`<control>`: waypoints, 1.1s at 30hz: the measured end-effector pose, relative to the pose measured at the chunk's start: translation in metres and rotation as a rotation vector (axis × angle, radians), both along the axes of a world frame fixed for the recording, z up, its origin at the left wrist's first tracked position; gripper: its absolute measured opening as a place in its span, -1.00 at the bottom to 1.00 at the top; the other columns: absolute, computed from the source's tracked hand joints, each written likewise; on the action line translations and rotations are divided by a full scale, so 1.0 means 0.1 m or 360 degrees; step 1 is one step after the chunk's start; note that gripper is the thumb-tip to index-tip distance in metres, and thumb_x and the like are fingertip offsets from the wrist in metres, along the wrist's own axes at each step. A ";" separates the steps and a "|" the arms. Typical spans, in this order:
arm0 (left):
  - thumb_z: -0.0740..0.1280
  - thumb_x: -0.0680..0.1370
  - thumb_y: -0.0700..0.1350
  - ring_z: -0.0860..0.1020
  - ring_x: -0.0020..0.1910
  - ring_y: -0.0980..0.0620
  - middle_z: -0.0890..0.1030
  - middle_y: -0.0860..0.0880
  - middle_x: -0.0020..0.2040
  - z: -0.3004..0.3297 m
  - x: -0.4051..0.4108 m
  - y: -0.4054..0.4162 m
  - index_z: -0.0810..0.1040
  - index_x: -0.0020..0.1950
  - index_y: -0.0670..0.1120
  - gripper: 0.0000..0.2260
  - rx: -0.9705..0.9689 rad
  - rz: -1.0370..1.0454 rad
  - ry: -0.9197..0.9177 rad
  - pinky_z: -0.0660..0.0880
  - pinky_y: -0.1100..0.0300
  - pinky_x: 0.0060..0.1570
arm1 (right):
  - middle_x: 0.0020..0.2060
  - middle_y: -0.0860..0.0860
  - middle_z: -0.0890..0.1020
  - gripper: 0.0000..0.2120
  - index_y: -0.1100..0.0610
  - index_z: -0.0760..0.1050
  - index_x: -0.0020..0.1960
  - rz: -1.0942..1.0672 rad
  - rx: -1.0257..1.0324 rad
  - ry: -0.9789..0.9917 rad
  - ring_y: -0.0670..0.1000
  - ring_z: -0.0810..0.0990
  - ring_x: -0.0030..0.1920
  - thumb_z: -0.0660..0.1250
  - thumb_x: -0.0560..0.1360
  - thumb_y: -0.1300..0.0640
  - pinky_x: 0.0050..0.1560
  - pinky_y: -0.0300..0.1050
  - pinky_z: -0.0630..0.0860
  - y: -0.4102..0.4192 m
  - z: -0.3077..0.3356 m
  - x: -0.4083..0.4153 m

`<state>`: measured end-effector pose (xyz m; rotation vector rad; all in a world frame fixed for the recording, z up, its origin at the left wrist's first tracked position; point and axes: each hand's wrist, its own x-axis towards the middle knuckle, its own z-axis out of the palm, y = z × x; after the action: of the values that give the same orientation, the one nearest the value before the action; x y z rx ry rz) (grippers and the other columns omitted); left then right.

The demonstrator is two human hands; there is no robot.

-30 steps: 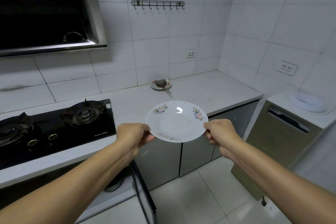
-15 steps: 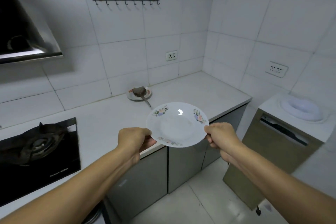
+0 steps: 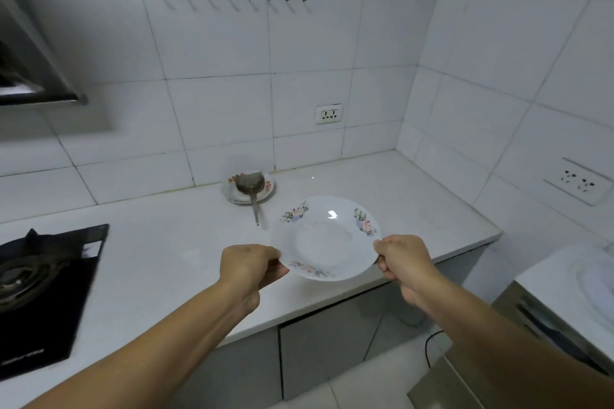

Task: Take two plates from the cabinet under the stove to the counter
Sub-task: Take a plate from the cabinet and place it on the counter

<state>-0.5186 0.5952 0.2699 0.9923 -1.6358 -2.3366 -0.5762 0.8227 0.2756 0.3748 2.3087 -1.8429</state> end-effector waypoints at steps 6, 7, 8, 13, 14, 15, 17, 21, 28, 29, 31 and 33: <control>0.37 0.37 -0.45 0.65 -0.42 -0.17 0.66 -0.30 -0.34 -0.22 -0.88 0.03 0.57 -0.24 -0.43 -0.98 0.0004 0.0076 -0.0033 0.59 0.16 -0.44 | -0.53 0.09 0.45 -0.81 0.30 0.53 -0.29 0.0038 -0.0075 -0.0101 -0.06 0.30 -0.59 0.23 0.46 0.34 -0.61 -0.26 0.20 0.01 -0.18 -0.91; 0.37 0.38 -0.45 0.65 -0.43 -0.16 0.66 -0.28 -0.37 -0.25 -1.04 0.03 0.57 -0.26 -0.42 -0.98 0.0006 0.0080 -0.0033 0.59 0.17 -0.44 | -0.54 0.09 0.46 -0.82 0.30 0.53 -0.28 0.0033 -0.0079 -0.0115 -0.06 0.30 -0.59 0.23 0.46 0.35 -0.61 -0.26 0.20 0.01 -0.22 -1.07; 0.37 0.38 -0.45 0.64 -0.45 -0.15 0.66 -0.27 -0.40 -0.29 -1.20 0.03 0.57 -0.28 -0.41 -0.96 0.0004 0.0084 -0.0031 0.59 0.17 -0.45 | -0.54 0.09 0.46 -0.82 0.29 0.54 -0.29 0.0027 -0.0078 -0.0123 -0.05 0.30 -0.58 0.23 0.45 0.36 -0.61 -0.26 0.20 0.00 -0.26 -1.24; 0.38 0.40 -0.44 0.66 -0.42 -0.15 0.67 -0.28 -0.36 -0.41 -2.02 0.02 0.57 -0.31 -0.37 -0.91 -0.0011 0.0106 -0.0054 0.59 0.18 -0.46 | -0.47 0.11 0.41 -0.82 0.31 0.49 -0.35 -0.0012 -0.0030 -0.0110 0.00 0.30 -0.50 0.22 0.41 0.38 -0.50 -0.18 0.22 -0.05 -0.41 -2.10; 0.38 0.41 -0.43 0.66 -0.40 -0.16 0.67 -0.29 -0.34 -0.44 -2.16 0.02 0.57 -0.32 -0.37 -0.90 -0.0012 0.0108 -0.0059 0.59 0.18 -0.45 | -0.48 0.10 0.40 -0.80 0.27 0.45 -0.39 -0.0010 -0.0019 -0.0097 0.01 0.29 -0.51 0.22 0.40 0.38 -0.49 -0.17 0.23 -0.06 -0.44 -2.26; 0.37 0.41 -0.43 0.67 -0.39 -0.17 0.67 -0.29 -0.33 -0.48 -2.31 0.02 0.57 -0.32 -0.36 -0.89 -0.0015 0.0110 -0.0070 0.59 0.18 -0.45 | -0.49 0.09 0.39 -0.78 0.24 0.43 -0.41 -0.0003 -0.0019 -0.0087 0.01 0.30 -0.53 0.24 0.40 0.37 -0.47 -0.17 0.24 -0.07 -0.48 -2.43; 0.38 0.42 -0.41 0.67 -0.37 -0.16 0.68 -0.28 -0.32 -0.53 -2.52 0.00 0.58 -0.31 -0.35 -0.90 -0.0023 0.0120 -0.0097 0.59 0.18 -0.44 | -0.52 0.07 0.37 -0.73 0.21 0.40 -0.44 0.0012 -0.0025 -0.0068 0.00 0.30 -0.55 0.26 0.42 0.37 -0.45 -0.16 0.25 -0.09 -0.54 -2.68; 0.39 0.42 -0.41 0.68 -0.35 -0.17 0.68 -0.27 -0.32 -0.65 -3.00 0.02 0.57 -0.25 -0.34 -0.94 -0.0019 0.0211 -0.0171 0.60 0.17 -0.45 | -0.47 0.10 0.38 -0.80 0.25 0.44 -0.36 0.0127 -0.0018 -0.0090 0.01 0.32 -0.51 0.26 0.44 0.36 -0.42 -0.12 0.27 -0.12 -0.69 -3.29; 0.36 0.43 -0.42 0.68 -0.34 -0.15 0.66 -0.29 -0.20 -0.86 -3.66 0.07 0.56 -0.18 -0.35 -0.98 0.0004 0.0406 -0.0270 0.61 0.16 -0.46 | -0.55 0.07 0.38 -0.68 0.18 0.35 -0.48 0.0372 0.0100 -0.0110 0.00 0.34 -0.56 0.25 0.43 0.35 -0.49 -0.19 0.26 -0.23 -0.98 -4.25; 0.36 0.44 -0.42 0.68 -0.33 -0.16 0.66 -0.29 -0.19 -0.92 -3.74 0.06 0.55 -0.16 -0.35 -0.98 0.0004 0.0423 -0.0291 0.60 0.16 -0.47 | -0.58 0.04 0.38 -0.65 0.16 0.33 -0.51 0.0391 0.0113 -0.0112 -0.01 0.34 -0.57 0.25 0.42 0.35 -0.50 -0.20 0.26 -0.26 -1.04 -4.36; 0.36 0.44 -0.42 0.67 -0.29 -0.17 0.65 -0.30 -0.18 -1.06 -3.95 0.01 0.55 -0.16 -0.34 -0.98 0.0014 0.0451 -0.0318 0.60 0.16 -0.48 | -0.61 0.01 0.39 -0.65 0.16 0.33 -0.51 0.0405 0.0138 -0.0117 -0.01 0.37 -0.58 0.26 0.42 0.35 -0.50 -0.20 0.27 -0.33 -1.17 -4.61; 0.35 0.44 -0.42 0.66 -0.28 -0.18 0.65 -0.29 -0.18 -1.22 -4.14 -0.04 0.56 -0.19 -0.33 -0.96 0.0021 0.0492 -0.0342 0.60 0.18 -0.49 | -0.55 0.05 0.40 -0.72 0.20 0.36 -0.44 0.0433 0.0178 -0.0122 0.01 0.39 -0.54 0.26 0.44 0.34 -0.49 -0.19 0.29 -0.42 -1.34 -4.81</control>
<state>-0.9321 0.5910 0.1476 1.4274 -1.4101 -2.0996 -1.0571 0.7806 0.1418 0.1335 2.2862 -1.5502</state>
